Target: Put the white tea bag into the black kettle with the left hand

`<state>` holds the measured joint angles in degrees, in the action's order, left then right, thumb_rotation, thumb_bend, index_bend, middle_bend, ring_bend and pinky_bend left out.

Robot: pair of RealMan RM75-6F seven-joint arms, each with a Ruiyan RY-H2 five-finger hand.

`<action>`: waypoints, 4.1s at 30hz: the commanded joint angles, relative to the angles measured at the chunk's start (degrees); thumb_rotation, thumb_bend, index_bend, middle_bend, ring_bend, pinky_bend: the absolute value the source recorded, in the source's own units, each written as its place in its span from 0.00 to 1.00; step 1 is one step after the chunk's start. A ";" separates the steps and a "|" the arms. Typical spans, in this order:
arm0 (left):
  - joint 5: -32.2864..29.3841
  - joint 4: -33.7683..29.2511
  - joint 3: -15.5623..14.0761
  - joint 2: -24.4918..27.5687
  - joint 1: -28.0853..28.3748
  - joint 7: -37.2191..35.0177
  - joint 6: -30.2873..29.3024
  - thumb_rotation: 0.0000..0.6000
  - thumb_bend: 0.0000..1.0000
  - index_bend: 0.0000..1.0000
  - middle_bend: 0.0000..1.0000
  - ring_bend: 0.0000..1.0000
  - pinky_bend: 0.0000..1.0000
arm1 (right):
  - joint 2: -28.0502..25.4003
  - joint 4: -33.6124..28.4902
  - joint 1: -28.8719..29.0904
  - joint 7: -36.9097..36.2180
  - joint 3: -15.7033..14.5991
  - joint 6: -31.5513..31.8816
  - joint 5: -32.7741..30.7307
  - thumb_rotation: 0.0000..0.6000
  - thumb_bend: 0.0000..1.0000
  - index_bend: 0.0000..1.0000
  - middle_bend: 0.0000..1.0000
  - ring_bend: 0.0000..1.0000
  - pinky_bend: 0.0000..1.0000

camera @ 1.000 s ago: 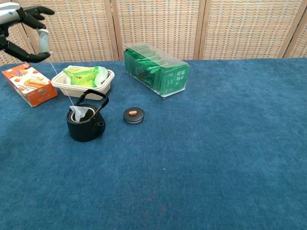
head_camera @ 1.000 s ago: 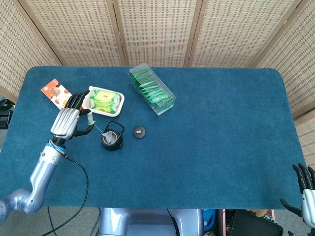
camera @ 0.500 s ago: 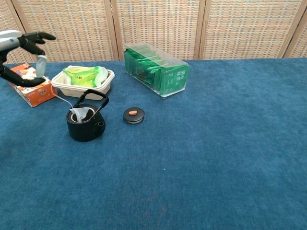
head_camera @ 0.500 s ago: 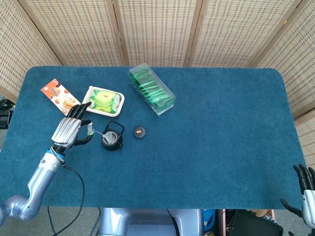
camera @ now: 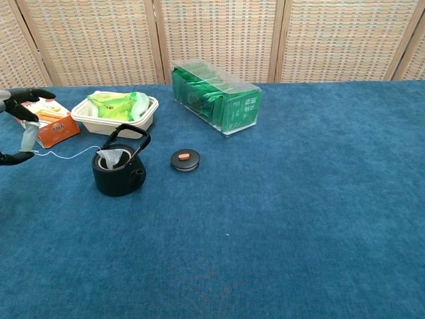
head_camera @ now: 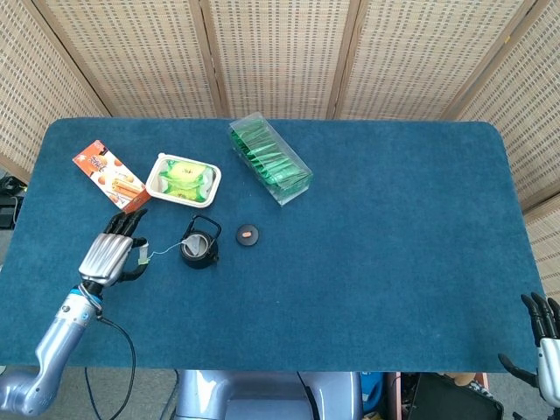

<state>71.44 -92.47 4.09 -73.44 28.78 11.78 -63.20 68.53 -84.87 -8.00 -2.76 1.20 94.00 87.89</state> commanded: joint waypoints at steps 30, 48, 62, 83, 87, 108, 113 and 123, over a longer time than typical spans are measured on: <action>-3.61 -5.16 -3.03 2.30 -1.99 7.89 1.18 1.00 0.21 0.25 0.00 0.00 0.00 | 0.27 1.02 0.48 -1.03 0.22 -0.51 -0.08 1.00 0.02 0.11 0.14 0.00 0.06; 2.66 -5.36 -1.07 3.75 0.79 11.18 0.01 1.00 0.40 0.20 0.18 0.13 0.06 | 0.42 1.05 0.33 -1.09 0.14 -0.36 -0.13 1.00 0.02 0.11 0.14 0.00 0.06; -1.96 -8.32 -0.72 5.78 5.12 22.17 5.53 0.92 0.90 0.20 0.84 0.75 0.72 | 0.53 1.53 0.01 -1.66 0.08 -0.14 -0.32 1.00 0.02 0.11 0.14 0.00 0.06; -18.73 -9.45 -2.24 3.15 12.20 33.22 12.36 0.78 1.00 0.20 0.86 0.76 0.72 | 0.35 1.52 -0.17 -1.74 0.15 -0.28 -0.78 1.00 0.02 0.11 0.14 0.00 0.06; -20.00 -8.72 -2.28 1.88 13.18 33.33 12.49 0.78 1.00 0.20 0.86 0.76 0.72 | 0.35 1.46 -0.22 -1.74 0.14 -0.29 -0.84 1.00 0.02 0.11 0.14 0.00 0.06; -26.00 -4.97 -1.99 -3.70 18.74 34.54 12.56 0.82 1.00 0.20 0.86 0.76 0.72 | 0.54 2.25 -0.74 -2.67 0.16 -0.38 -1.60 1.00 0.02 0.11 0.14 0.00 0.06; -28.06 -4.20 -2.50 -4.59 19.94 35.47 12.47 0.82 1.00 0.21 0.86 0.76 0.72 | 0.59 2.53 -0.91 -2.91 0.18 -0.27 -1.72 1.00 0.02 0.11 0.14 0.00 0.06; -31.11 -4.01 -3.95 -4.76 21.39 36.21 12.37 0.83 1.00 0.21 0.86 0.76 0.72 | 0.68 2.59 -1.07 -2.86 0.14 -0.15 -1.65 1.00 0.02 0.11 0.14 0.00 0.06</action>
<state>40.39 -96.42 0.21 -78.27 50.12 47.96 -50.76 69.22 -82.28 -9.07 -5.62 1.33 93.84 86.24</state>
